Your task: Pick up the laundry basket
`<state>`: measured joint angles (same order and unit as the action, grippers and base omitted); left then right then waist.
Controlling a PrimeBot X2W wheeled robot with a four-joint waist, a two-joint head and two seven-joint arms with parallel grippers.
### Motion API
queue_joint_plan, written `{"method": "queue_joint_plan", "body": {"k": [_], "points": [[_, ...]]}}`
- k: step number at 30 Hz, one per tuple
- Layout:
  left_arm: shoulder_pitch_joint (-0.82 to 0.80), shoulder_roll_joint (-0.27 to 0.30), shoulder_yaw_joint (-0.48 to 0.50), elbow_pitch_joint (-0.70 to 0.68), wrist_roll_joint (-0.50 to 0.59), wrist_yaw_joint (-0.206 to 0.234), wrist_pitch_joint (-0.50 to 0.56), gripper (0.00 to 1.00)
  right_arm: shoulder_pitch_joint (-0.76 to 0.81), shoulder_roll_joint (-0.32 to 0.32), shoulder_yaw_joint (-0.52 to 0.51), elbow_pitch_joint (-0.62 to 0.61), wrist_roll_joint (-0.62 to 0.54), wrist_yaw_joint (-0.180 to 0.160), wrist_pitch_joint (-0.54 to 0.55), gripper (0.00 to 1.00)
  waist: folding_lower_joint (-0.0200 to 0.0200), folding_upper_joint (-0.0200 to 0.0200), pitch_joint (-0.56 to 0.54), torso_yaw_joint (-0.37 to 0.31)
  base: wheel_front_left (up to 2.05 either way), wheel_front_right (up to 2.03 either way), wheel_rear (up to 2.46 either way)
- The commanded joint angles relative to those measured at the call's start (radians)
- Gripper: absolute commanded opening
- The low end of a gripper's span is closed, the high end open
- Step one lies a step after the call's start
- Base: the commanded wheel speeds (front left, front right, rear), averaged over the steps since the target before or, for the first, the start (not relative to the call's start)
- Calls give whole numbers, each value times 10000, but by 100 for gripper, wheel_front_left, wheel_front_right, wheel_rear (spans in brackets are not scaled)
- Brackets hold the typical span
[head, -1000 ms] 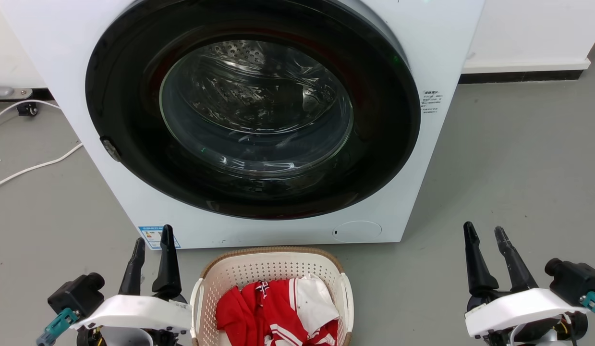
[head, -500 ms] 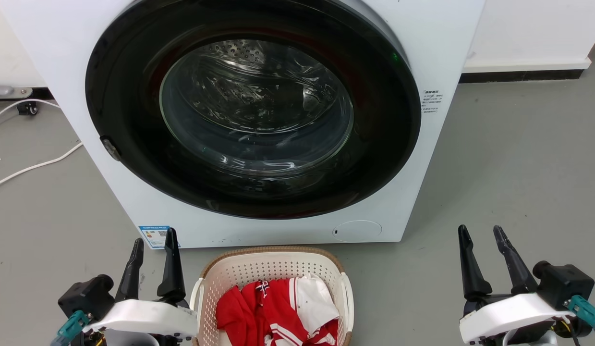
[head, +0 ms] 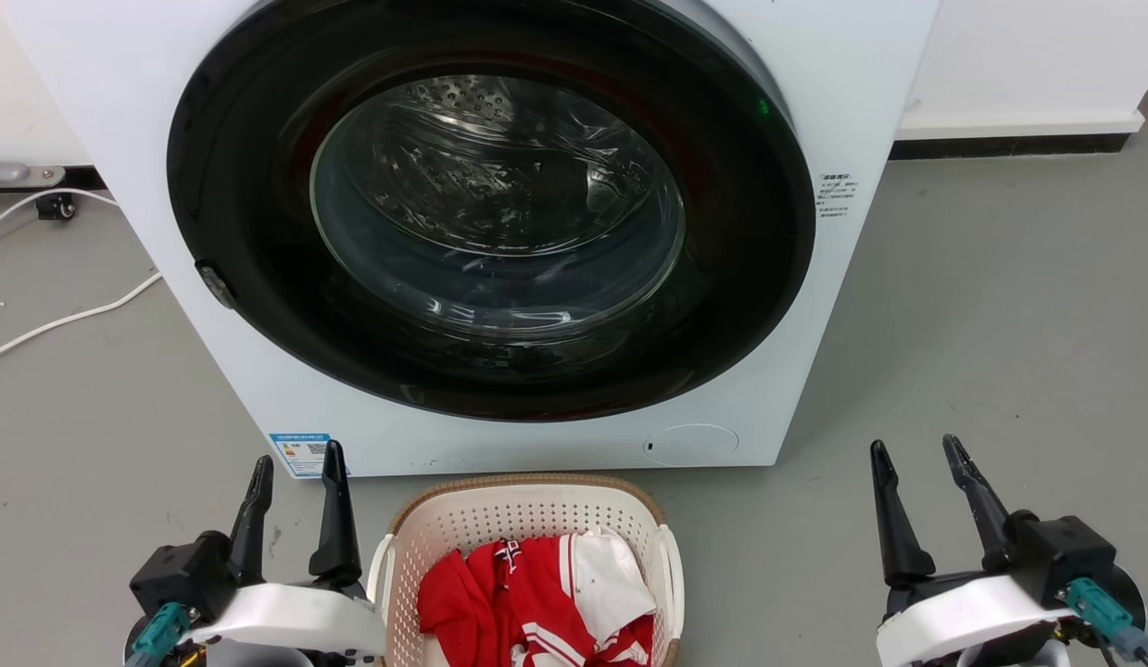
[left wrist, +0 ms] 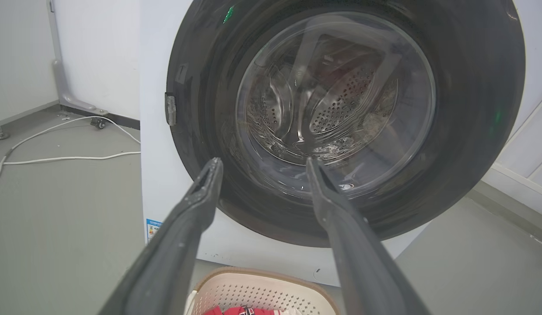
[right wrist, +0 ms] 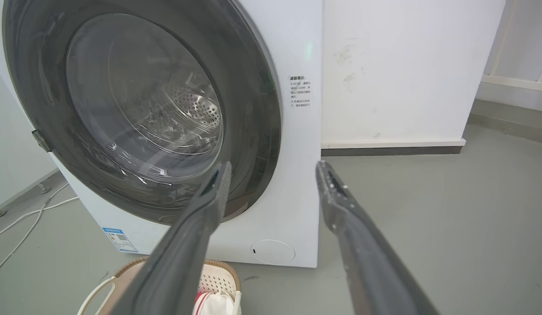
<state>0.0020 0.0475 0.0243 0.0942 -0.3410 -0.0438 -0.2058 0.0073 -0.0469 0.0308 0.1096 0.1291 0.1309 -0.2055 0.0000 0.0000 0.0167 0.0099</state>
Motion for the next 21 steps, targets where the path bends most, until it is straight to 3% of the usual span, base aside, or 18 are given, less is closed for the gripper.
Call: {"method": "queue_joint_plan", "body": {"k": [1,21], "points": [[99,35,-12,-80,210,14,-74,100,86,-48,33,-50,-214,-3,-73,100,0,0,-1,2,0,0,0],[275,41,-108,-155,1738,169,-483,100,253,-53,141,-45,-1639,-3,-485,100,0,0,-18,40,0,0,0]]}}
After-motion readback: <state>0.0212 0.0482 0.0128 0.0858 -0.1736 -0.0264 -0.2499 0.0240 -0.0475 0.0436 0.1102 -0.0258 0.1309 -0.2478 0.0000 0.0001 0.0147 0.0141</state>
